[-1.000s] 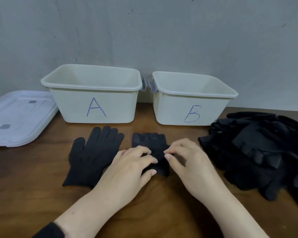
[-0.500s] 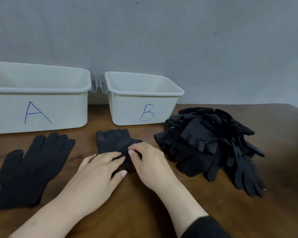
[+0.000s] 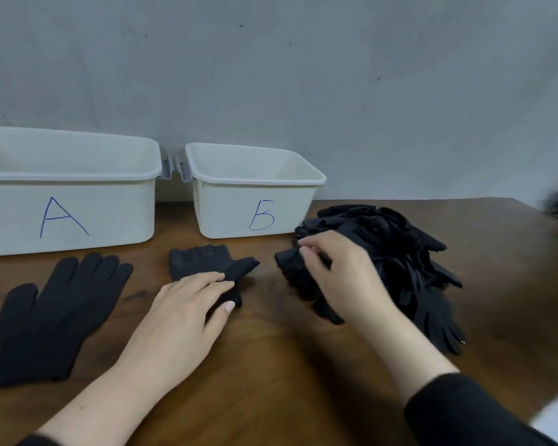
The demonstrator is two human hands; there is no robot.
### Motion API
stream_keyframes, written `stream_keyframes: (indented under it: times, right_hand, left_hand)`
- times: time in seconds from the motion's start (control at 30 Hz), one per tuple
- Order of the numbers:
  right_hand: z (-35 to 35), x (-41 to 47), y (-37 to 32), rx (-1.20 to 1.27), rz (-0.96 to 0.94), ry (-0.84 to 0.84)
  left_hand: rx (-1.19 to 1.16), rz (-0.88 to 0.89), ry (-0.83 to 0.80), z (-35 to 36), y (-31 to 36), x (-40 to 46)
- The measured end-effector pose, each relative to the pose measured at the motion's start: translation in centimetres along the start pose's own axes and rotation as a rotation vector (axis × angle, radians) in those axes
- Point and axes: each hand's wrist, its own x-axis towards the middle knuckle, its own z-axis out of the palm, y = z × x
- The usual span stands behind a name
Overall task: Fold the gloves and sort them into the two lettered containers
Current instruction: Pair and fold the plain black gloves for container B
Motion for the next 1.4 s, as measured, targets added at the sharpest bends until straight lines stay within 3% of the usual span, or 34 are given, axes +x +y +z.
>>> stream_keyframes:
  times: [0.13, 0.27, 0.43, 0.6, 0.67, 0.8, 0.87, 0.93, 1.07, 1.17, 1.27, 1.4]
  right_hand:
    - [-5.5, 2.4, 3.2, -0.138, 0.02, 0.061]
    - [-9.5, 5.5, 8.1, -0.234, 0.167, 0.105]
    - [-10.4, 8.0, 12.7, -0.239, 0.544, -0.111]
    - [-8.9, 8.5, 15.8, -0.203, 0.589, -0.117]
    - [-9.1, 8.4, 15.6, -0.228, 0.565, -0.027]
    - [-12.3, 9.1, 11.3, -0.122, 0.419, 0.313]
    - [-14.3, 9.6, 8.0, 0.003, 0.362, 0.367]
    - [-15.5, 9.5, 4.8, 0.279, 0.337, 0.305]
    - [-14.7, 8.0, -0.9, 0.733, 0.35, 0.002]
    - [-12.5, 6.9, -3.6, 0.857, 0.381, -0.172]
    - [-9.8, 6.1, -5.1, 0.905, 0.337, -0.399]
    - [-6.4, 5.5, -6.9, 0.879, 0.281, -0.547]
  left_hand:
    - [-0.023, 0.057, 0.021, 1.3, 2.7, 0.3]
    - [-0.054, 0.084, 0.036, 2.4, 5.0, 0.9]
    - [-0.087, 0.087, 0.041, 3.2, 5.7, 1.7]
    - [-0.093, 0.066, 0.052, 3.2, 5.2, 1.7]
    - [-0.1, 0.057, 0.067, 3.1, 4.9, 1.7]
    - [-0.123, 0.053, 0.09, 3.0, 4.8, 1.7]
    - [-0.148, 0.055, 0.108, 3.0, 4.8, 1.8]
    - [-0.184, 0.046, 0.148, 2.9, 4.7, 1.8]
    - [-0.282, 0.003, 0.272, 1.9, 4.4, 1.5]
    - [-0.478, -0.097, 0.365, 0.5, 3.9, 0.9]
    - [-0.829, -0.156, 0.358, -0.6, 2.9, 0.1]
    - [-1.338, -0.267, 0.213, -2.3, 1.7, -0.9]
